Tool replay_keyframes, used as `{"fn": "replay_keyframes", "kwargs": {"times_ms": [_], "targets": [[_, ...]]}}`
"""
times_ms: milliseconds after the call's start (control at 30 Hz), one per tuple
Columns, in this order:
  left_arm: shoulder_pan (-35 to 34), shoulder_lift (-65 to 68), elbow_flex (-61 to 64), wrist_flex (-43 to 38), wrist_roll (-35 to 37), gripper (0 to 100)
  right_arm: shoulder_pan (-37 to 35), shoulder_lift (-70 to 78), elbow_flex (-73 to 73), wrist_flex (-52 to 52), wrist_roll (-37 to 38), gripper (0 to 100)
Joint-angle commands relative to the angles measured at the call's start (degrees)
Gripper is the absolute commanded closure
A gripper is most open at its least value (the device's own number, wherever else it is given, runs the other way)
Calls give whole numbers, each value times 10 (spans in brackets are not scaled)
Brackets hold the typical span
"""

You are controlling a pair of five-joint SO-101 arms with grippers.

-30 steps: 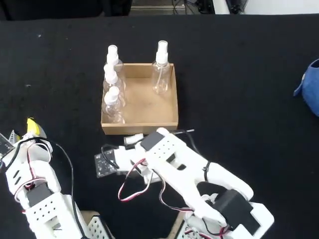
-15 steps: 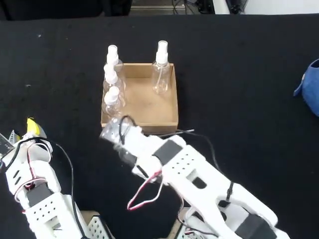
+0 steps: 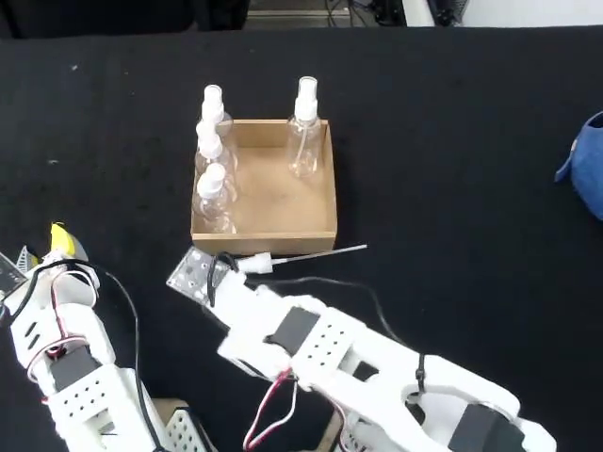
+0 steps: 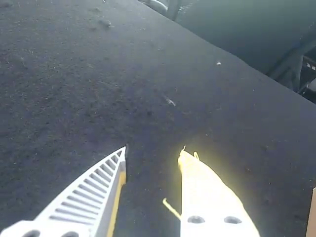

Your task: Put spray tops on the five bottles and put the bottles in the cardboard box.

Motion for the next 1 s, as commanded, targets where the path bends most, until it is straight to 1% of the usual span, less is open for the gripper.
{"fn": "replay_keyframes", "kwargs": {"times_ms": [0, 67, 133, 200, 267, 367, 400, 467, 533, 600, 700, 833, 967], "targets": [[6, -9, 4, 0, 2, 960, -13, -25, -66, -2, -7, 589], [6, -9, 5, 0, 2, 960, -11, -26, -92, 33, -7, 589], [6, -9, 5, 0, 1, 960, -4, -25, -121, 93, -5, 589], [6, -9, 5, 0, 1, 960, 25, -25, -145, 150, 27, 589], [6, -9, 5, 0, 1, 960, 62, -19, -157, 176, 97, 591], [6, -9, 5, 0, 1, 960, 125, -8, -158, 172, 171, 642], [6, -9, 5, 0, 1, 960, 141, -1, -157, 170, 211, 655], [6, -9, 5, -1, 1, 960, 157, 13, -154, 171, 303, 655], [6, -9, 5, -1, 1, 960, 159, 22, -140, 166, 388, 656], [6, -9, 5, -1, 1, 960, 156, 34, -129, 160, 446, 656], [6, -9, 5, -1, 1, 960, 159, 46, -115, 118, 474, 656], [6, -9, 5, -1, 1, 960, 156, 52, -87, 61, 489, 656], [6, -9, 5, -1, 1, 960, 156, 54, -65, 25, 498, 658]]}}
